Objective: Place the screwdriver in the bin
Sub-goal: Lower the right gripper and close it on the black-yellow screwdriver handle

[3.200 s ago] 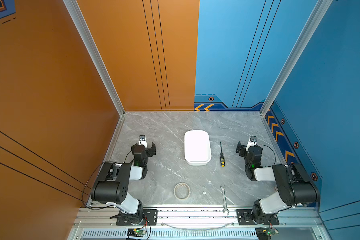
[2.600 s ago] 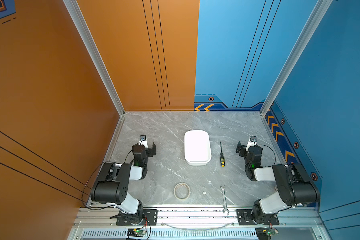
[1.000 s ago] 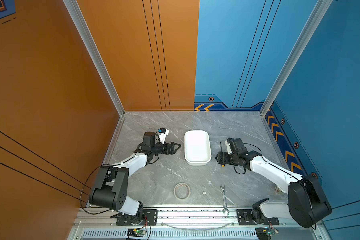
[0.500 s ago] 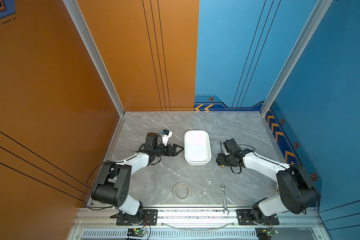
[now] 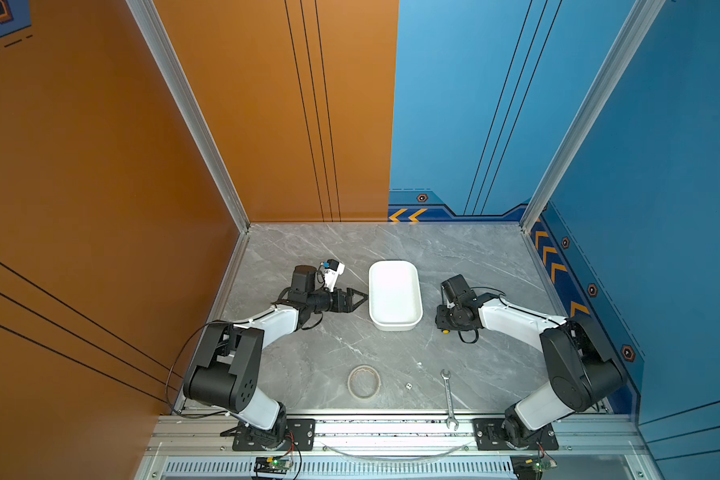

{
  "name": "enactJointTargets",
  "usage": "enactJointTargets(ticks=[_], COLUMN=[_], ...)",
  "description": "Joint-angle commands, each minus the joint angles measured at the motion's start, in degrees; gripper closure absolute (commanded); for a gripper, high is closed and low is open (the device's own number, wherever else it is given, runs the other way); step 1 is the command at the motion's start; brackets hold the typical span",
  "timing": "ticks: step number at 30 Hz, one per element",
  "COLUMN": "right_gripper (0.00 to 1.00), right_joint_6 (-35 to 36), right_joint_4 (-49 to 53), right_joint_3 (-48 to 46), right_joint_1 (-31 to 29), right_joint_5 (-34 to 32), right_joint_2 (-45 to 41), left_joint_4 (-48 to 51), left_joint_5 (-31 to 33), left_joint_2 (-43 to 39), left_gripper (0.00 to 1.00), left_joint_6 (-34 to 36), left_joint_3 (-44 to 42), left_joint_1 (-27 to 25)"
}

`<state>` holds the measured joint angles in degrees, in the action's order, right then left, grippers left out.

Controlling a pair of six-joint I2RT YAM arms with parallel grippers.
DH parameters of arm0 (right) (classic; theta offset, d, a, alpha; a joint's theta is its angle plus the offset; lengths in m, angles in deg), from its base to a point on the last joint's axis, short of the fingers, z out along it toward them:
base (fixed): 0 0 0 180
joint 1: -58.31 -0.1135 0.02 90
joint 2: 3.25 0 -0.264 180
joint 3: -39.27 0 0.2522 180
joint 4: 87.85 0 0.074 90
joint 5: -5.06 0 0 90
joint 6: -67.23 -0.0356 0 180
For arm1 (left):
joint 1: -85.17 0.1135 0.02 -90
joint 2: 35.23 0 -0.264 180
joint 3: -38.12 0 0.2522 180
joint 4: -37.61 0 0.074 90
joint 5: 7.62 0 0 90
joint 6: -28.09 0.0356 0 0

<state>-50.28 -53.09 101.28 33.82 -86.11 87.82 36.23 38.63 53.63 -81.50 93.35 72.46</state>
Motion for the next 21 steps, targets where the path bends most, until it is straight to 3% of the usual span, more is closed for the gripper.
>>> enactJointTargets(ticks=[1, 10, 21], right_gripper=[0.53, 0.65, 1.00], right_joint_6=[-0.77, -0.97, -0.76], right_joint_4=[2.33, 2.91, 3.35], right_joint_3=[1.65, 2.77, 3.54], right_joint_1=[-0.45, -0.38, 0.05], right_joint_5=[-1.88, -1.82, -1.24], right_joint_2=[0.90, 2.51, 3.21], left_joint_4=[0.41, 0.63, 0.98], left_joint_5=[-1.23, -1.34, -1.09], left_joint_2=[0.88, 1.15, 1.03], left_gripper=[0.02, 0.02, 0.02], left_joint_6=[-0.18, -0.16, -0.35], left_joint_3=[0.21, 0.41, 0.61], left_joint_1=[0.11, 0.10, 0.07])
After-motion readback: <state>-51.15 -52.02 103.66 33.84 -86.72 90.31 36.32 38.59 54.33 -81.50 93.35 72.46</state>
